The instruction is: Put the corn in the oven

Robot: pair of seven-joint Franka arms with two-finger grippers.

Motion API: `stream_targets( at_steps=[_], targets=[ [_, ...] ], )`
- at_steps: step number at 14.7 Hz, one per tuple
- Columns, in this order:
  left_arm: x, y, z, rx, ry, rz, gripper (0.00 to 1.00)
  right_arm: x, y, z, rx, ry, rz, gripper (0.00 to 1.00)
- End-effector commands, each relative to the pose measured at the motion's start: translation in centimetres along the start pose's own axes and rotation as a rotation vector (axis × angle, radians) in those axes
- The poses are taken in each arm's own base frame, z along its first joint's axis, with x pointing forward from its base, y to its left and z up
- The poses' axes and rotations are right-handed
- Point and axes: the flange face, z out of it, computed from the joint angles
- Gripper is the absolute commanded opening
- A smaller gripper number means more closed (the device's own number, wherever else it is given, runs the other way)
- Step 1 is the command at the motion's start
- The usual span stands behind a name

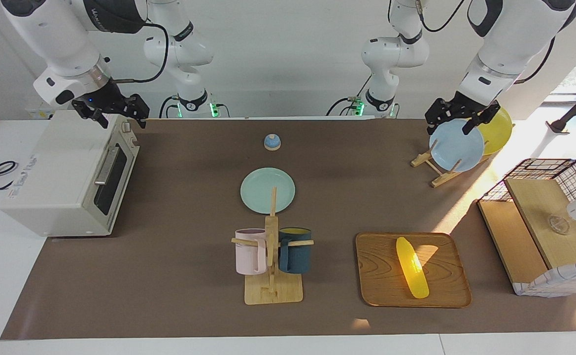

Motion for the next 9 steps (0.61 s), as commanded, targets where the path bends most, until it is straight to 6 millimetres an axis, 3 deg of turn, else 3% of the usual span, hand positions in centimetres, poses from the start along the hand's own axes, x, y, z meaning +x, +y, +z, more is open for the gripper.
stream_targets(
  at_steps=[1,9],
  targets=[
    [-0.46,-0.09,-0.53,0.023,0.020,-0.007,1.00,-0.05,0.18,-0.16,0.024,-0.011,-0.013,1.00],
    [0.27,0.15,-0.38,0.015,0.083,-0.008,1.00,-0.04,0.26,-0.17,0.024,-0.010,-0.016,1.00]
  ],
)
